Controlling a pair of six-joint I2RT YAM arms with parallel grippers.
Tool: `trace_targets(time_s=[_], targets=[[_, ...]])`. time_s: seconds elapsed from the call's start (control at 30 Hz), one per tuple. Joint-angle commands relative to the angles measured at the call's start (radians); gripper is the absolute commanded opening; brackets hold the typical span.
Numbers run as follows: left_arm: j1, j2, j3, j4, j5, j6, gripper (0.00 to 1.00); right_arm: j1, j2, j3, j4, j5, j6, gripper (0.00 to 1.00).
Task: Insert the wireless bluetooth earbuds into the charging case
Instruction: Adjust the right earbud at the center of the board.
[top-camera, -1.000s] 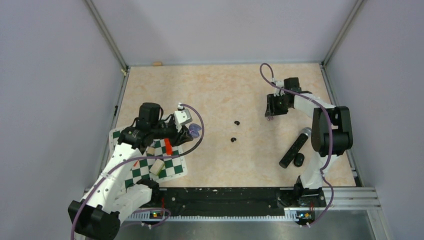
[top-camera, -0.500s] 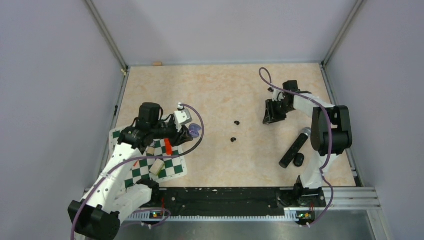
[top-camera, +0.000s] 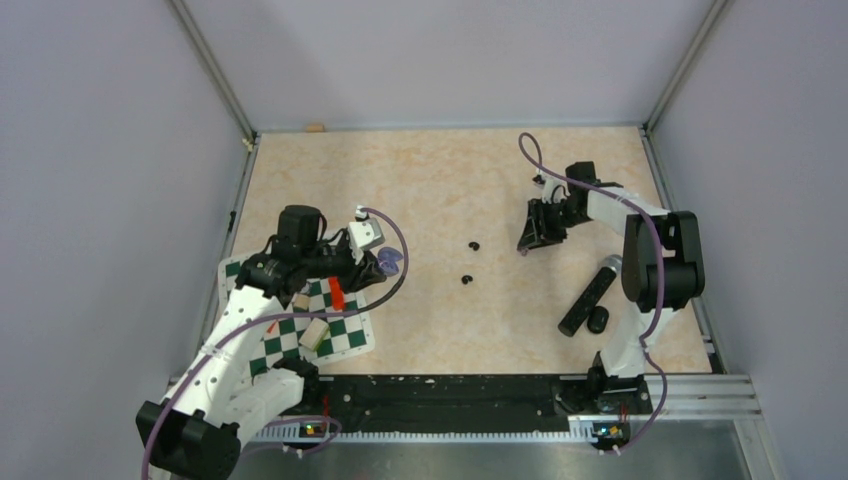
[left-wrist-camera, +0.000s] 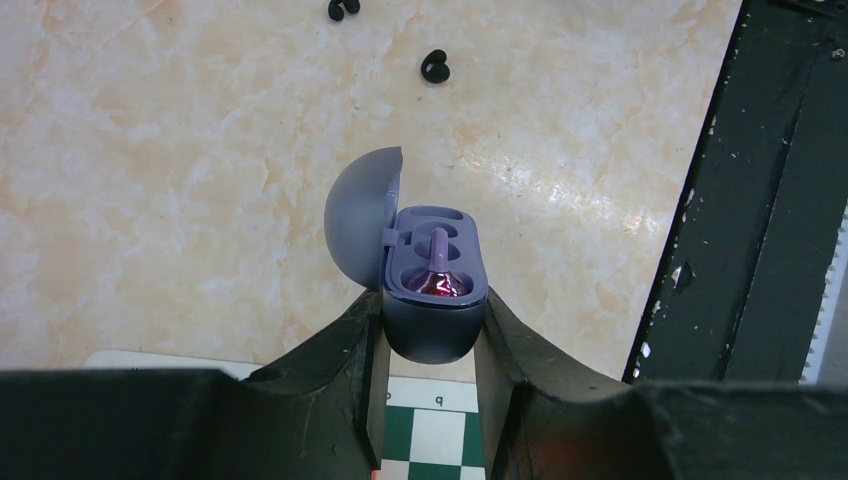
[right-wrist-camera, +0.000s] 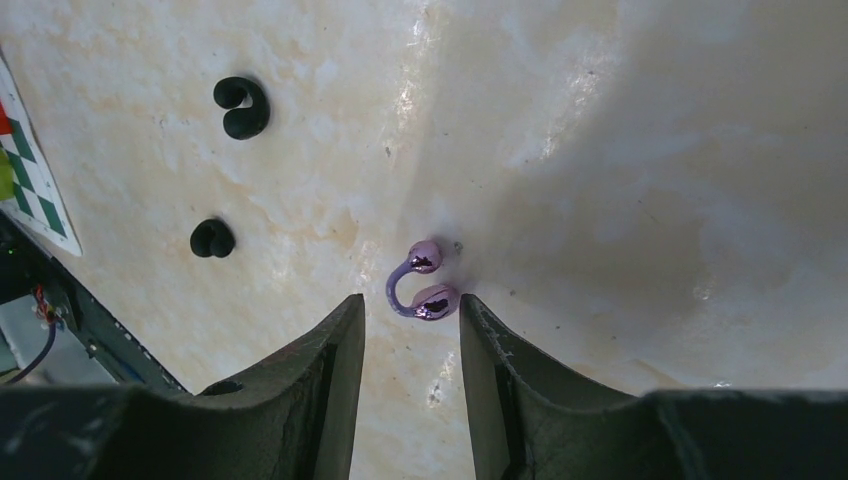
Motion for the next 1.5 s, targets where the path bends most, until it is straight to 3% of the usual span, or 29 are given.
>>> trace_targets(time_s=[0.0, 0.27, 0.4, 0.57, 0.73, 1.1, 1.47], targets=[[0.005, 0.001, 0.005, 0.023, 0.026, -0.003, 0.0, -0.005, 0.008, 0.016, 0.0, -0.015, 0.002, 0.39], [0.006, 0.001, 0.008, 0.02, 0.029, -0.002, 0.0, -0.001, -0.014, 0.021, 0.045, 0.037, -0.059, 0.39], [0.005, -0.002, 0.008, 0.018, 0.029, -0.003, 0.0, 0.042, -0.106, 0.01, 0.064, 0.043, -0.133, 0.38], [0.006, 0.0, 0.006, 0.018, 0.025, -0.002, 0.0, 0.174, -0.207, -0.057, 0.157, 0.203, -0.184, 0.38], [0.009, -0.011, 0.007, 0.015, 0.026, -0.001, 0.0, 0.238, -0.167, -0.029, 0.12, 0.314, -0.179, 0.39], [0.014, -0.018, 0.0, 0.018, 0.031, 0.002, 0.0, 0.239, -0.15, 0.014, -0.01, 0.119, -0.196, 0.38], [0.014, -0.019, -0.001, 0.019, 0.034, 0.002, 0.0, 0.239, -0.097, 0.003, -0.055, 0.213, -0.215, 0.38]])
